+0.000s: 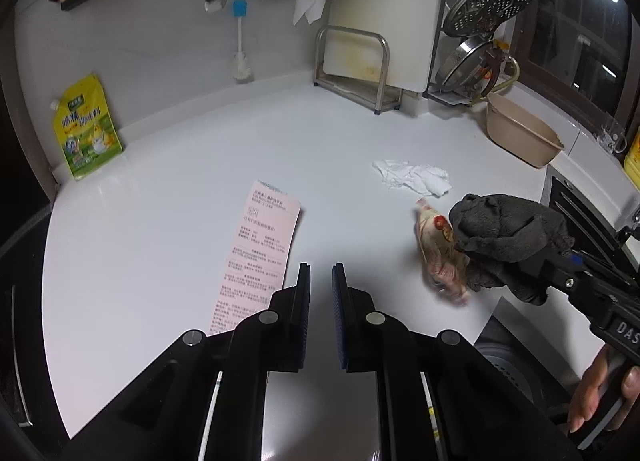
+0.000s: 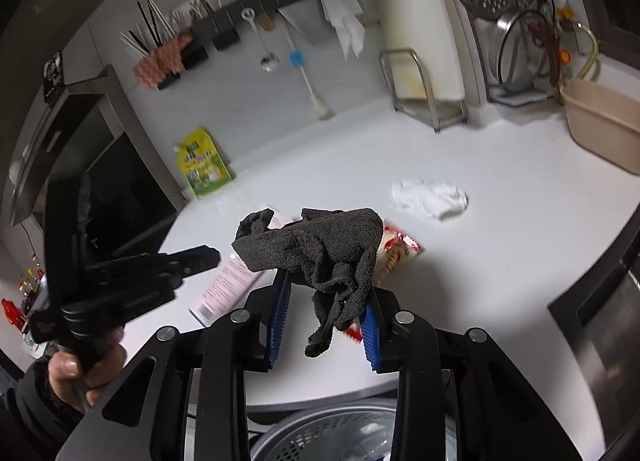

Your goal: Collect trash

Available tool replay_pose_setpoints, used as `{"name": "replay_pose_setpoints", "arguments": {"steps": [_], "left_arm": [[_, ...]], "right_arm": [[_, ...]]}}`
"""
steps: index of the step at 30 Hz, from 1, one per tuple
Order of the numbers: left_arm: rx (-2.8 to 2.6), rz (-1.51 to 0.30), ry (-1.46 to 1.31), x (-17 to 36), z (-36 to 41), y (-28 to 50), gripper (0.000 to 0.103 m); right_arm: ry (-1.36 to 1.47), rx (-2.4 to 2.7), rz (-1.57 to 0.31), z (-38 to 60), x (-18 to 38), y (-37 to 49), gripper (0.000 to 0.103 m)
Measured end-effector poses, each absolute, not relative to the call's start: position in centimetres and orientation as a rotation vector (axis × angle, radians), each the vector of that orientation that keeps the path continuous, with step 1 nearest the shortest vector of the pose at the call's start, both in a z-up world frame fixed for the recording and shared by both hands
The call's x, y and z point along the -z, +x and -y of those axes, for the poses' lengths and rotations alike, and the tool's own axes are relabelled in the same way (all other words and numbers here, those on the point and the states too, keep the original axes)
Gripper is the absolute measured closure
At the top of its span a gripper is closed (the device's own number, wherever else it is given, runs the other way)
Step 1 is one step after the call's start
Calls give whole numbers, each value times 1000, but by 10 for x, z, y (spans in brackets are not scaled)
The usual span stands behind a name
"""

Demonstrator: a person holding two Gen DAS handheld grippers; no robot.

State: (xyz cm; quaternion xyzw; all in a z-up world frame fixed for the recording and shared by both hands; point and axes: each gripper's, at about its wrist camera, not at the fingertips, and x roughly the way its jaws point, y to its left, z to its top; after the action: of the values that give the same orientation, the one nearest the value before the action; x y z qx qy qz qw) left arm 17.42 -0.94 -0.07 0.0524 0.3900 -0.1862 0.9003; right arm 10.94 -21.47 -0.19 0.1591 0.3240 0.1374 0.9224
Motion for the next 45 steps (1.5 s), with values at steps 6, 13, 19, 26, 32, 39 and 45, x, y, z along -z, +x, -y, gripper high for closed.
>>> {"name": "replay_pose_setpoints", "arguments": {"steps": [6, 13, 19, 26, 32, 39, 45], "left_arm": [[366, -817, 73, 5, -9, 175, 77], [334, -773, 72, 2, -25, 175, 39], [318, -797, 87, 16, -28, 187, 26], [297, -854, 117, 41, -22, 207, 19], [275, -900, 119, 57, -18, 225, 19], [257, -940, 150, 71, -9, 232, 19], [254, -931, 173, 72, -4, 230, 29]], "right_arm": [[361, -297, -628, 222, -5, 112, 72], [336, -304, -577, 221, -26, 108, 72], [357, -308, -572, 226, -23, 99, 72], [374, -301, -590, 230, -14, 98, 72], [376, -301, -597, 231, -11, 102, 72], [388, -301, -604, 233, -7, 106, 72], [393, -302, -612, 234, -3, 108, 72]]}}
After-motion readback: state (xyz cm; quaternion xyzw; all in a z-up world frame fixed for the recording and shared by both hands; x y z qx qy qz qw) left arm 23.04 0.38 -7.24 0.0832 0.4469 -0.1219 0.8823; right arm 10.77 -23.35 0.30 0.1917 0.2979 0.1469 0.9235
